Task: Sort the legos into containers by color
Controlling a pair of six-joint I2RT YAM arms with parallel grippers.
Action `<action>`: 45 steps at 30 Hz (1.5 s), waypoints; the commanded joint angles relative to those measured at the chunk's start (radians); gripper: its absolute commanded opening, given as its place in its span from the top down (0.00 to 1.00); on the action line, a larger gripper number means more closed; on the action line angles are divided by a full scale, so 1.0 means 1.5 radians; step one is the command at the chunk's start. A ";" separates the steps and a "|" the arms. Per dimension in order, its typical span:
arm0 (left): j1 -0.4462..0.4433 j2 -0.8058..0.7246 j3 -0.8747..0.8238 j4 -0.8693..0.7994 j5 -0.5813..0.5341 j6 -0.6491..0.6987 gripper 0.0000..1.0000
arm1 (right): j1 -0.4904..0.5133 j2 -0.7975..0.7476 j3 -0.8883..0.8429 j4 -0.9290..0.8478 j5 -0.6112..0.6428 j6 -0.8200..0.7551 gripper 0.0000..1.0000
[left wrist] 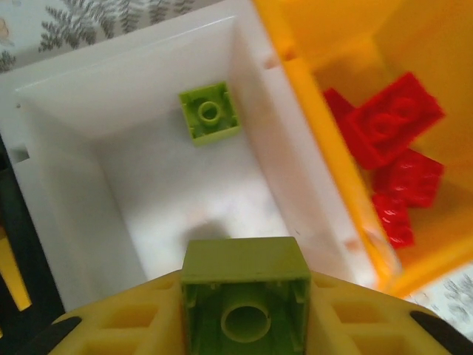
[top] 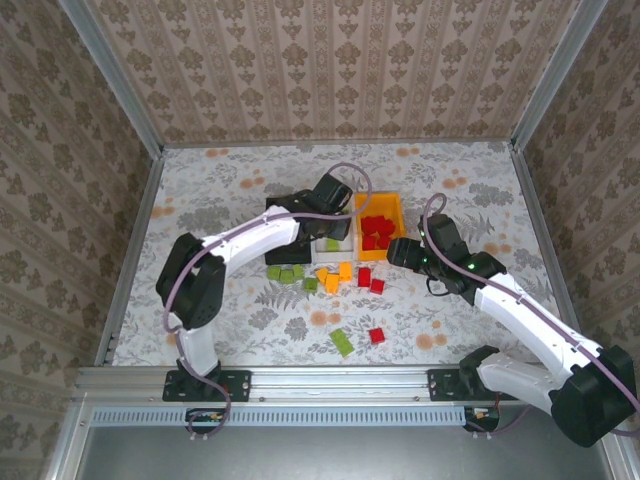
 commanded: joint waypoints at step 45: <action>0.139 -0.586 -0.410 0.012 -0.068 -0.150 0.00 | 0.516 0.479 0.190 -0.143 0.047 -0.127 0.33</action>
